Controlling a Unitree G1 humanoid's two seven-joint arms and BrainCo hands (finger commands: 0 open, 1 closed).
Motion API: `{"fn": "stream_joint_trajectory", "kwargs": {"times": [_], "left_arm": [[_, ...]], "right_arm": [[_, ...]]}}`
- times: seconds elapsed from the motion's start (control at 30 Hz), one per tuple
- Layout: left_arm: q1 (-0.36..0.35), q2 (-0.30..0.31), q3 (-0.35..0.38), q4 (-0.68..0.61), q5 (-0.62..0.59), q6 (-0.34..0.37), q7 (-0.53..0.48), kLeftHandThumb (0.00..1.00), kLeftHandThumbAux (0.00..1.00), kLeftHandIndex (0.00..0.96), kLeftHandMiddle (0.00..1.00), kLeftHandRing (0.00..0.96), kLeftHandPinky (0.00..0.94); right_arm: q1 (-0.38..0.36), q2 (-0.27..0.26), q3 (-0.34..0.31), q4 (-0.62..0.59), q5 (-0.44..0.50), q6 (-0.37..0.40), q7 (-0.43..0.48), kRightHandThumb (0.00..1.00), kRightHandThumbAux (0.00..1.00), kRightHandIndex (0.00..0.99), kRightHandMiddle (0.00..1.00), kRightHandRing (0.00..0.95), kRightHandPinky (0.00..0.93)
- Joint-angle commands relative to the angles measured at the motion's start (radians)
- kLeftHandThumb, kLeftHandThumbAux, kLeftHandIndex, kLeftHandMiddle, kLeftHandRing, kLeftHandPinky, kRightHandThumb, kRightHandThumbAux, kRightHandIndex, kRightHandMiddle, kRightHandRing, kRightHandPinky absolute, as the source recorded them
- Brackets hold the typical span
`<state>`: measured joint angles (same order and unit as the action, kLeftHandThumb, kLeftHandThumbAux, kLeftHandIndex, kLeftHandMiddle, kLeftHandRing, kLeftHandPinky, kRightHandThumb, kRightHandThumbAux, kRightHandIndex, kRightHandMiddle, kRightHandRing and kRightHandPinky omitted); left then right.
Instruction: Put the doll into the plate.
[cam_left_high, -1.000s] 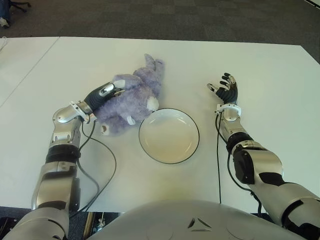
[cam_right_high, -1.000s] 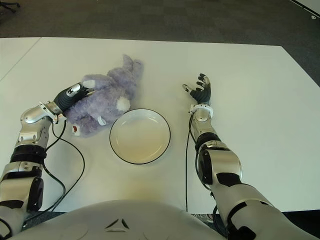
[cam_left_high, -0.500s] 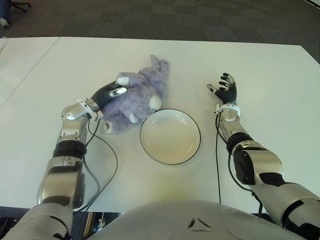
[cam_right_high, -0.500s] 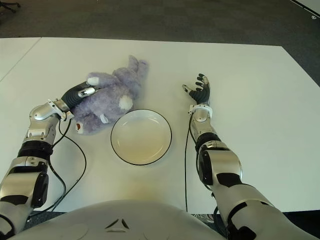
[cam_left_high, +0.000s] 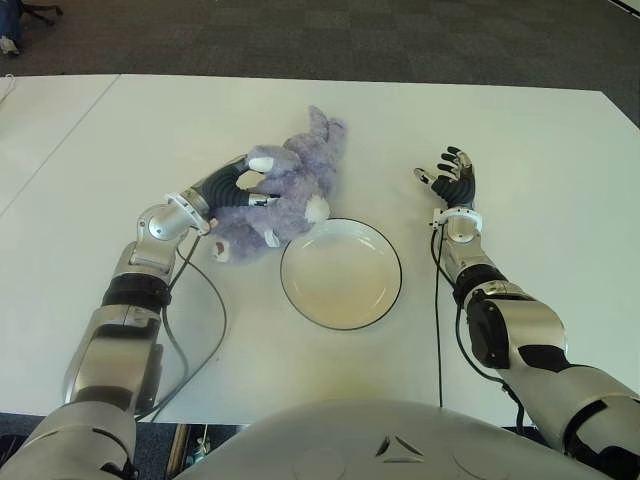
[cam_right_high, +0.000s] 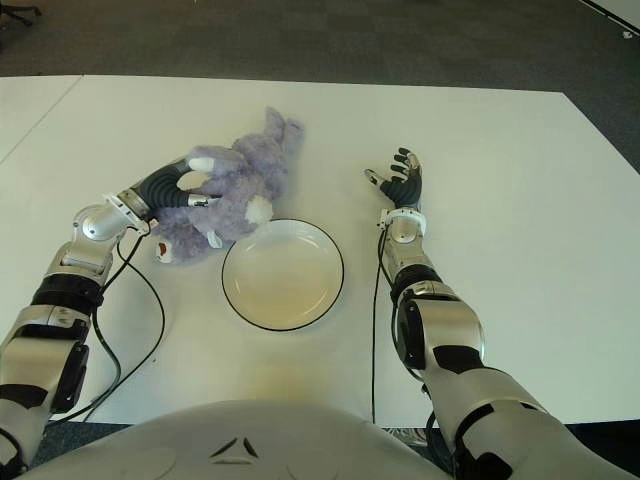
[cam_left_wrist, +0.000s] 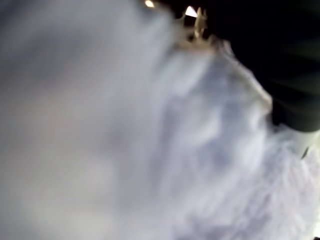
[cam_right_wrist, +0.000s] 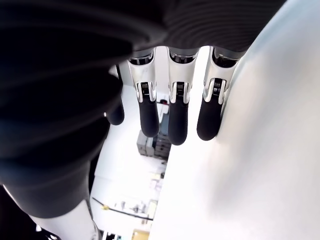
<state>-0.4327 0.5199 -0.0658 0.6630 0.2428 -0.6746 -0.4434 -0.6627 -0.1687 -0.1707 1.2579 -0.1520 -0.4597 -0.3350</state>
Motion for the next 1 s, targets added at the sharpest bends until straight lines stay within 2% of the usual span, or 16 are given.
{"fn": "stream_joint_trajectory", "kwargs": {"times": [0.03,0.13,0.23,0.33,0.43,0.47,0.53,0.57,0.67,0.73,0.77,0.8,0.83,0.87,1.0], "left_arm": [[0.007,0.045,-0.064,0.029,0.122,-0.009,0.060,0.107,0.701,0.056,0.308,0.399,0.410],[0.003,0.092,-0.102,0.011,0.214,-0.028,0.114,0.136,0.690,0.068,0.280,0.381,0.394],[-0.001,0.127,-0.135,-0.001,0.279,-0.033,0.146,0.190,0.659,0.082,0.235,0.315,0.319],[-0.001,0.158,-0.166,-0.017,0.336,-0.020,0.174,0.229,0.624,0.088,0.199,0.270,0.287],[0.002,0.171,-0.189,-0.018,0.368,-0.007,0.204,0.266,0.595,0.093,0.171,0.236,0.278],[-0.001,0.166,-0.214,0.000,0.411,0.006,0.244,0.272,0.592,0.094,0.168,0.233,0.278],[-0.011,0.159,-0.260,0.029,0.483,0.037,0.305,0.364,0.548,0.113,0.141,0.207,0.289],[-0.015,0.158,-0.274,0.036,0.499,0.045,0.323,0.378,0.541,0.116,0.137,0.203,0.290],[-0.028,0.172,-0.303,0.017,0.538,0.081,0.331,0.424,0.513,0.135,0.127,0.200,0.302],[-0.035,0.177,-0.319,0.014,0.554,0.096,0.337,0.444,0.500,0.147,0.125,0.203,0.314],[-0.045,0.177,-0.330,0.020,0.564,0.107,0.338,0.473,0.493,0.165,0.147,0.263,0.402],[-0.052,0.177,-0.339,0.024,0.570,0.115,0.340,0.516,0.485,0.235,0.239,0.354,0.494],[-0.065,0.174,-0.349,0.043,0.576,0.123,0.344,0.524,0.484,0.247,0.255,0.369,0.510],[-0.075,0.172,-0.356,0.056,0.578,0.128,0.348,0.546,0.478,0.302,0.303,0.408,0.525],[-0.099,0.170,-0.376,0.089,0.572,0.141,0.352,0.554,0.475,0.321,0.319,0.421,0.529]], "right_arm": [[0.154,0.052,-0.009,0.100,0.014,0.109,0.022,0.241,0.851,0.158,0.233,0.255,0.273],[0.155,0.053,-0.007,0.100,0.008,0.110,0.015,0.244,0.850,0.154,0.236,0.252,0.255],[0.155,0.053,-0.004,0.100,0.003,0.110,0.008,0.242,0.851,0.151,0.240,0.252,0.251],[0.155,0.052,0.001,0.100,-0.003,0.111,-0.001,0.226,0.854,0.150,0.240,0.249,0.240],[0.155,0.051,0.005,0.100,-0.007,0.112,-0.007,0.213,0.854,0.149,0.240,0.246,0.233],[0.155,0.051,0.008,0.100,-0.011,0.112,-0.010,0.210,0.854,0.149,0.240,0.246,0.232],[0.155,0.050,0.013,0.100,-0.015,0.112,-0.015,0.209,0.851,0.147,0.234,0.238,0.232],[0.155,0.049,0.014,0.100,-0.016,0.112,-0.016,0.209,0.850,0.146,0.233,0.237,0.232],[0.156,0.049,0.016,0.100,-0.018,0.110,-0.019,0.212,0.853,0.148,0.227,0.228,0.219],[0.156,0.049,0.017,0.100,-0.017,0.108,-0.019,0.218,0.855,0.148,0.224,0.225,0.216],[0.156,0.049,0.016,0.099,-0.016,0.106,-0.019,0.240,0.859,0.149,0.224,0.228,0.237],[0.157,0.049,0.017,0.099,-0.016,0.105,-0.020,0.259,0.861,0.152,0.223,0.229,0.238],[0.157,0.049,0.017,0.099,-0.016,0.104,-0.021,0.263,0.861,0.152,0.223,0.230,0.238],[0.157,0.049,0.018,0.099,-0.016,0.103,-0.021,0.266,0.863,0.154,0.219,0.226,0.228],[0.159,0.048,0.019,0.098,-0.014,0.101,-0.022,0.267,0.863,0.154,0.217,0.224,0.224]]}}
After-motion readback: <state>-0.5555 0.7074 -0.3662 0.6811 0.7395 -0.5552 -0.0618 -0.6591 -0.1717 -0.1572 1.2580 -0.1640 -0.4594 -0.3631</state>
